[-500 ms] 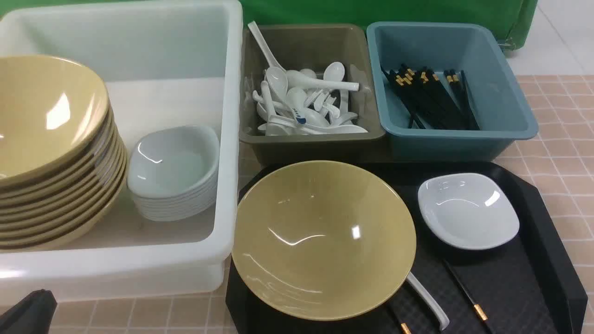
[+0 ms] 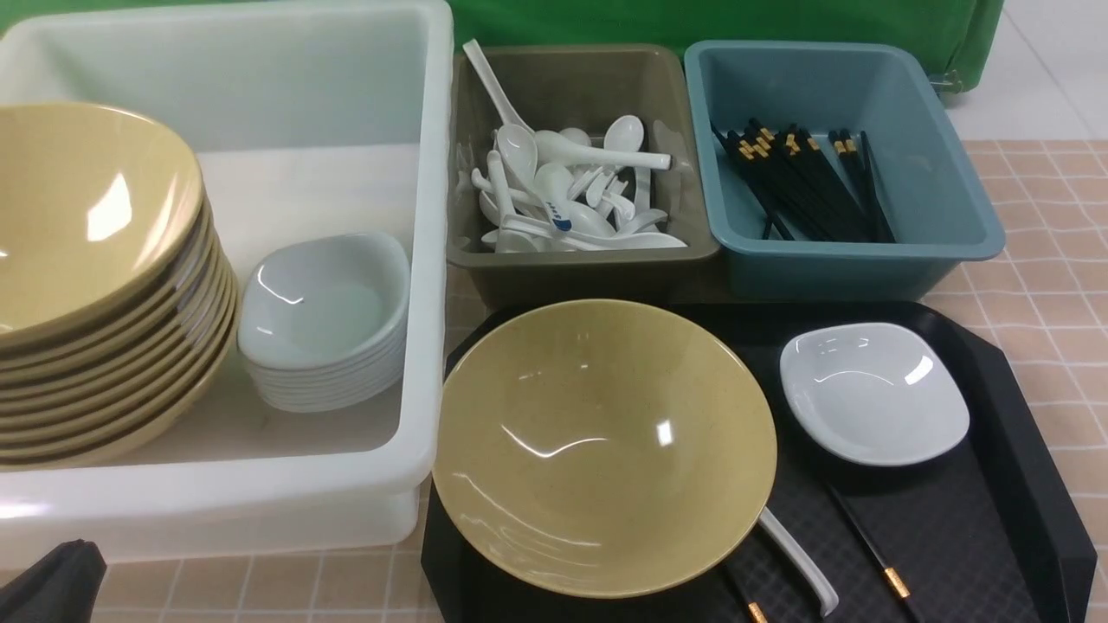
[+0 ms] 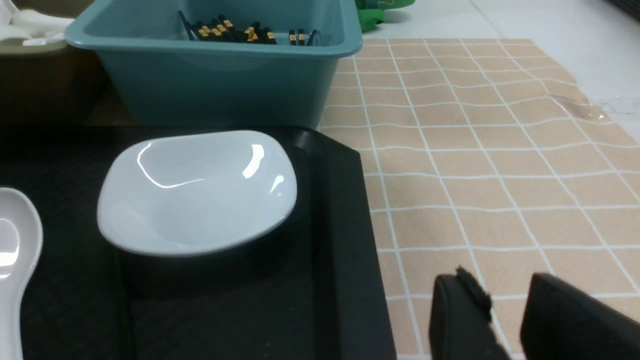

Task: On brown table put chopsticks spoon bowls plates into blue grey white boxes.
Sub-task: 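Grasp the large bowl on the tray by its rim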

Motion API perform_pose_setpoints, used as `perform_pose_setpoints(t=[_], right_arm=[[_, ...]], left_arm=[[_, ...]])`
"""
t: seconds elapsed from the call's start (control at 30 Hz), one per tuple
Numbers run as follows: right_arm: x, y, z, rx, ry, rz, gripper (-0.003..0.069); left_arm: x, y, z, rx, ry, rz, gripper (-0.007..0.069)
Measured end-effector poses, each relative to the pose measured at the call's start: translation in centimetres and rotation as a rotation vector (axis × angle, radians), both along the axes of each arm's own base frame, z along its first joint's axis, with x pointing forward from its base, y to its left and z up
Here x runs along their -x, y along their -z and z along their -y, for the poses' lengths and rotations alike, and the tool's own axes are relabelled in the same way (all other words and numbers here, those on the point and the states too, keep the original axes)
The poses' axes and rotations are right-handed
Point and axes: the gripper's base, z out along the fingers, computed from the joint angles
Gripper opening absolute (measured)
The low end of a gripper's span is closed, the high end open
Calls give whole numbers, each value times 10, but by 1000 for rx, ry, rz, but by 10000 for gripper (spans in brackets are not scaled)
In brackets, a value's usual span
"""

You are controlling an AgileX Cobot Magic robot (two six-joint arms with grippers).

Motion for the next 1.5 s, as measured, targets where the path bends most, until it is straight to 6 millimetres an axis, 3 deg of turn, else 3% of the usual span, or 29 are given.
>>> perform_pose_setpoints(t=[0.8,0.9,0.97,1.17,1.33,1.5], right_arm=[[0,-1,0,3,-1,9,236],[-1,-3,0,6,-1,45,236],[-3,-12,0,15,-3,150,236],[2,-53,-1,33,-11,605,236],[16,-79,-3,-152,-65,945,236],[22,-88,-3,-197,-91,1037,227]], left_arm=[[-1,-3,-1,-29,-7,35,1],[-2,-11,-2,-26,-21,132,1],[-3,-27,-4,-25,-46,301,1],[8,-64,-9,-28,-107,732,1],[22,-84,-12,-18,-142,998,1],[37,-107,-12,59,-133,1177,1]])
